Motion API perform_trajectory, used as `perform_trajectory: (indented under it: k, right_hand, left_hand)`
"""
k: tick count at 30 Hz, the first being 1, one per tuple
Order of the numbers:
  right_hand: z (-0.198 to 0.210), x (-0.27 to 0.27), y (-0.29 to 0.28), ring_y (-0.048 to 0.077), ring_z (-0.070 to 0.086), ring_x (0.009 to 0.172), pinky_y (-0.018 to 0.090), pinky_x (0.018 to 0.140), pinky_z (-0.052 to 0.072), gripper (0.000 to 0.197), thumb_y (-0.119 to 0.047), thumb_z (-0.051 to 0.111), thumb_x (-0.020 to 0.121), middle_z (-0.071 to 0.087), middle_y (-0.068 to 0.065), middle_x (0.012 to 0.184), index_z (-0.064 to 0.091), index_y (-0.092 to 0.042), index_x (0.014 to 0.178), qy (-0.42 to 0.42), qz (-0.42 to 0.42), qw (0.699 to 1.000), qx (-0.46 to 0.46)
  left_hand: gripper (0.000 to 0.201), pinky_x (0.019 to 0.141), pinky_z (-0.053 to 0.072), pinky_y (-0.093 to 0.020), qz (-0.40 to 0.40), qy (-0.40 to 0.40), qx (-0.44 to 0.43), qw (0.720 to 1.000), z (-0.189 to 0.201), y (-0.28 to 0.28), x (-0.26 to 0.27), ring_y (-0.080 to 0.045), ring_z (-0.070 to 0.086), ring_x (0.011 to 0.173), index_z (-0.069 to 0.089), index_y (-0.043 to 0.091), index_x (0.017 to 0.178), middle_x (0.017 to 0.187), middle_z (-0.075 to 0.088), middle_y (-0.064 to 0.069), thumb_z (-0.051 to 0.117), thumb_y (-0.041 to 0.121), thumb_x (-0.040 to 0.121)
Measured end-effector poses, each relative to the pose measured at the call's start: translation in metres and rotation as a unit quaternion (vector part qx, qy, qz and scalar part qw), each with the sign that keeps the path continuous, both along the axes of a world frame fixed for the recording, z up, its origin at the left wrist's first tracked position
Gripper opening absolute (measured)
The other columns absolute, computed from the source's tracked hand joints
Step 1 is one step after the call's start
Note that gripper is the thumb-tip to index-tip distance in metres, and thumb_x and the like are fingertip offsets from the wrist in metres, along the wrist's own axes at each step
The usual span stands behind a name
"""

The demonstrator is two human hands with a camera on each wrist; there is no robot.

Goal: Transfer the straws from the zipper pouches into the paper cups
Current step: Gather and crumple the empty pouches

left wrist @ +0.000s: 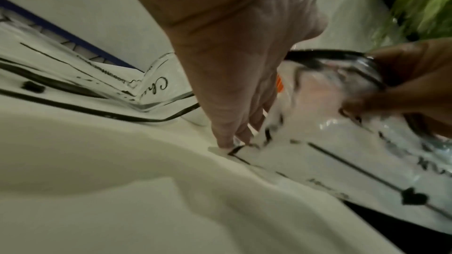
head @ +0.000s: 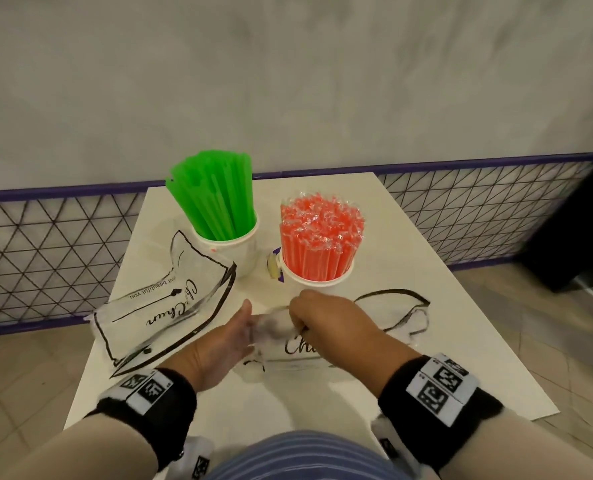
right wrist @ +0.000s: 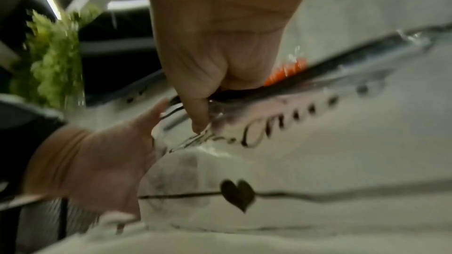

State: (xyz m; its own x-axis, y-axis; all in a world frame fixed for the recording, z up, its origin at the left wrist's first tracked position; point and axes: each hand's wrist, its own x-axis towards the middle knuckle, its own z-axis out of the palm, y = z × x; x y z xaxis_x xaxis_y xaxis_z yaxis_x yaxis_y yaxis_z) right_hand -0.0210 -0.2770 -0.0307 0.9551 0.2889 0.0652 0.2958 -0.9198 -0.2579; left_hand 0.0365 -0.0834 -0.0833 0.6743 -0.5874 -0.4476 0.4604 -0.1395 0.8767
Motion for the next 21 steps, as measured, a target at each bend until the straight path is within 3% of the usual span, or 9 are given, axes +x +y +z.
perform_trajectory:
  k: [3,6,9,11,14,15,18,19,21]
  right_hand:
    - [0.050,0.008,0.000,0.012,0.053,0.073,0.028,0.065,0.045,0.003,-0.020,0.066,0.089,0.057,-0.008,0.088,0.063,-0.021,0.090,-0.054,-0.054,0.990,0.123]
    - [0.094,0.019,-0.003,0.002,0.051,0.067,0.017,0.060,0.042,0.008,-0.025,0.071,0.087,0.058,-0.013,0.078,0.064,-0.028,0.086,-0.127,-0.141,0.941,0.280]
    - [0.122,0.033,-0.011,0.003,0.058,0.066,0.019,0.061,0.048,0.008,-0.032,0.068,0.088,0.063,-0.009,0.073,0.063,-0.030,0.083,-0.194,-0.231,0.862,0.408]
    - [0.133,0.045,-0.015,0.013,0.065,0.070,0.030,0.065,0.055,0.011,-0.035,0.065,0.090,0.066,-0.003,0.074,0.062,-0.027,0.083,-0.229,-0.265,0.818,0.456]
    - [0.142,0.061,-0.016,0.012,0.067,0.081,0.035,0.076,0.056,0.009,-0.034,0.065,0.090,0.068,-0.006,0.086,0.061,-0.028,0.096,-0.245,-0.282,0.782,0.498]
    - [0.144,0.064,-0.017,0.010,0.066,0.087,0.034,0.080,0.055,0.022,-0.033,0.067,0.088,0.067,-0.009,0.093,0.058,-0.027,0.107,-0.236,-0.280,0.778,0.510]
    - [0.138,0.068,-0.026,0.013,0.060,0.108,0.037,0.091,0.052,0.076,-0.042,0.076,0.074,0.058,-0.009,0.118,0.031,-0.039,0.135,-0.147,-0.247,0.783,0.552]
    - [0.133,0.067,-0.030,0.015,0.060,0.112,0.040,0.094,0.051,0.085,-0.045,0.079,0.069,0.057,-0.007,0.124,0.028,-0.043,0.137,-0.104,-0.238,0.789,0.558]
    - [0.124,0.065,-0.038,0.021,0.065,0.109,0.046,0.094,0.052,0.083,-0.039,0.083,0.068,0.064,0.000,0.124,0.038,-0.033,0.137,-0.018,-0.207,0.792,0.574]
  left_hand:
    - [0.083,0.090,0.053,-0.023,0.072,-0.056,-0.105,0.990,0.023,-0.007,0.000,-0.009,0.064,0.112,0.060,0.021,0.123,0.118,0.070,0.005,0.068,0.077,0.062]
    - [0.108,0.098,0.049,-0.024,0.146,-0.134,-0.177,0.964,0.047,-0.017,0.012,-0.007,0.062,0.113,0.054,0.018,0.129,0.120,0.069,0.007,0.082,0.074,0.041]
    - [0.120,0.112,0.037,-0.046,0.173,-0.145,-0.238,0.945,0.078,-0.032,0.024,-0.026,0.053,0.124,0.038,0.021,0.145,0.138,0.054,-0.014,0.082,0.073,0.046]
    - [0.106,0.110,0.039,-0.050,0.146,-0.156,-0.244,0.946,0.098,-0.047,0.027,-0.023,0.056,0.125,0.038,0.031,0.142,0.137,0.058,-0.006,0.083,0.066,0.053]
    - [0.049,0.081,0.055,-0.021,0.090,-0.220,-0.185,0.954,0.125,-0.073,0.023,-0.004,0.068,0.103,0.052,0.031,0.121,0.113,0.072,0.012,0.077,0.022,0.080]
    - [0.038,0.071,0.054,-0.016,0.107,-0.237,-0.163,0.952,0.131,-0.079,0.024,-0.002,0.070,0.094,0.055,0.031,0.110,0.102,0.074,0.015,0.073,0.010,0.085]
    - [0.028,0.080,0.055,-0.029,0.165,-0.237,-0.146,0.946,0.146,-0.083,0.035,-0.016,0.071,0.098,0.062,0.024,0.109,0.104,0.075,0.001,0.061,0.002,0.092]
    - [0.029,0.085,0.054,-0.035,0.172,-0.227,-0.150,0.947,0.150,-0.082,0.038,-0.019,0.071,0.101,0.062,0.022,0.114,0.107,0.074,-0.002,0.058,0.002,0.093]
    - [0.032,0.090,0.054,-0.042,0.174,-0.206,-0.160,0.950,0.154,-0.077,0.044,-0.022,0.070,0.103,0.061,0.021,0.118,0.110,0.073,-0.005,0.056,0.000,0.094]
